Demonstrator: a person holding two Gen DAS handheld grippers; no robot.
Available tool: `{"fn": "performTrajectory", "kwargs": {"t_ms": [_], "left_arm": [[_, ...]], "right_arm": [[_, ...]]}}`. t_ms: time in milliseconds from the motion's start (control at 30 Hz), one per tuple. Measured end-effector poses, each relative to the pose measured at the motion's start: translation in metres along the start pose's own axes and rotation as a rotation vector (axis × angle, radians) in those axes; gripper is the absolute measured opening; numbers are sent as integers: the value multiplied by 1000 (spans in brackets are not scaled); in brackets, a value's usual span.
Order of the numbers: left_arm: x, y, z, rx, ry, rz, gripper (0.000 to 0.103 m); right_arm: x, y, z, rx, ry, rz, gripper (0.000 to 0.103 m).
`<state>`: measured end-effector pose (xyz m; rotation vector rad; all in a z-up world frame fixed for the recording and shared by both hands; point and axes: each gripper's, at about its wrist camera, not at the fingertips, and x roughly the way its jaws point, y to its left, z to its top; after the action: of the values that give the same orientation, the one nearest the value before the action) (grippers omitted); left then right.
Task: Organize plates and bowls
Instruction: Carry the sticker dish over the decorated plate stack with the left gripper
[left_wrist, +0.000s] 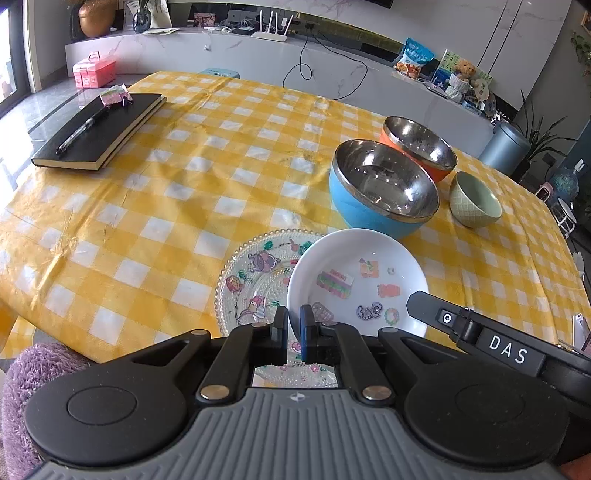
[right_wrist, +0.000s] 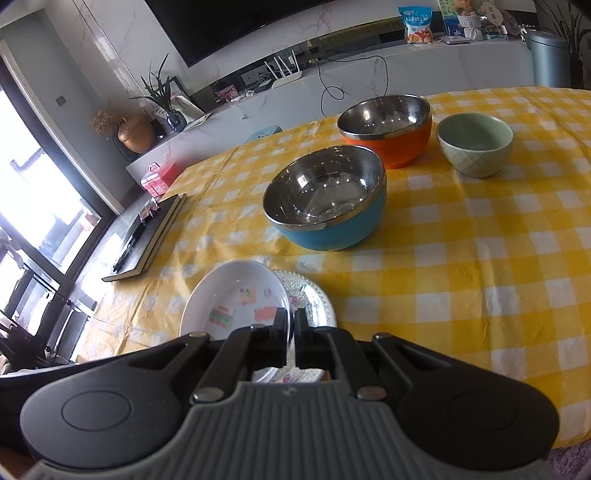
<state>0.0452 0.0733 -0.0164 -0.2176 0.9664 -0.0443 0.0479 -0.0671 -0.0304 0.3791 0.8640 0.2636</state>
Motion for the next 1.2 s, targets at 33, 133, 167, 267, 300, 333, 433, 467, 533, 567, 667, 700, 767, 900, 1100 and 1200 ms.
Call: {"fn": "performTrajectory", "kwargs": {"t_ms": [33, 133, 167, 267, 300, 333, 433, 467, 533, 567, 667, 700, 767, 900, 1100, 1200], "left_arm": [[3, 1, -1, -7, 5, 0, 6], [10, 5, -5, -21, 11, 0, 6], [12, 6, -6, -21, 12, -2, 6], [18, 7, -8, -14, 18, -9, 6], [19, 8, -8, -12, 20, -11, 6], [20, 8, -9, -11, 20, -13, 6], [23, 9, -10, -4, 17, -20, 6], [24, 10, -10, -3, 16, -22, 6], [27, 11, -10, -6, 17, -28, 6], [28, 12, -10, -5, 17, -32, 6], [31, 13, -11, -7, 22, -40, 6], [32, 14, -10, -9, 26, -41, 6], [34, 15, -10, -13, 30, -42, 6], [33, 16, -8, -8, 19, -10, 6], [29, 21, -5, -10, 1, 22, 6], [33, 25, -4, -27, 12, 34, 6]], "right_arm": [[2, 0, -1, -3, 3, -4, 0], [8, -1, -5, -12, 16, -14, 0], [10, -1, -6, -14, 20, -15, 0], [16, -3, -9, -12, 29, -22, 0], [17, -4, -9, -9, 33, -25, 0], [19, -5, -10, -5, 35, -28, 0], [23, -6, -10, -7, 39, -35, 0], [24, -6, -11, -10, 40, -37, 0], [27, -6, -11, -14, 45, -44, 0], [28, -6, -12, -14, 47, -47, 0], [31, -7, -12, -13, 53, -53, 0], [32, -7, -12, -13, 55, -55, 0], [33, -7, -12, -18, 53, -55, 0], [36, -4, -12, -17, 58, -45, 0], [44, 6, -9, -27, 54, -34, 0], [49, 8, -9, -22, 64, -27, 0]]}}
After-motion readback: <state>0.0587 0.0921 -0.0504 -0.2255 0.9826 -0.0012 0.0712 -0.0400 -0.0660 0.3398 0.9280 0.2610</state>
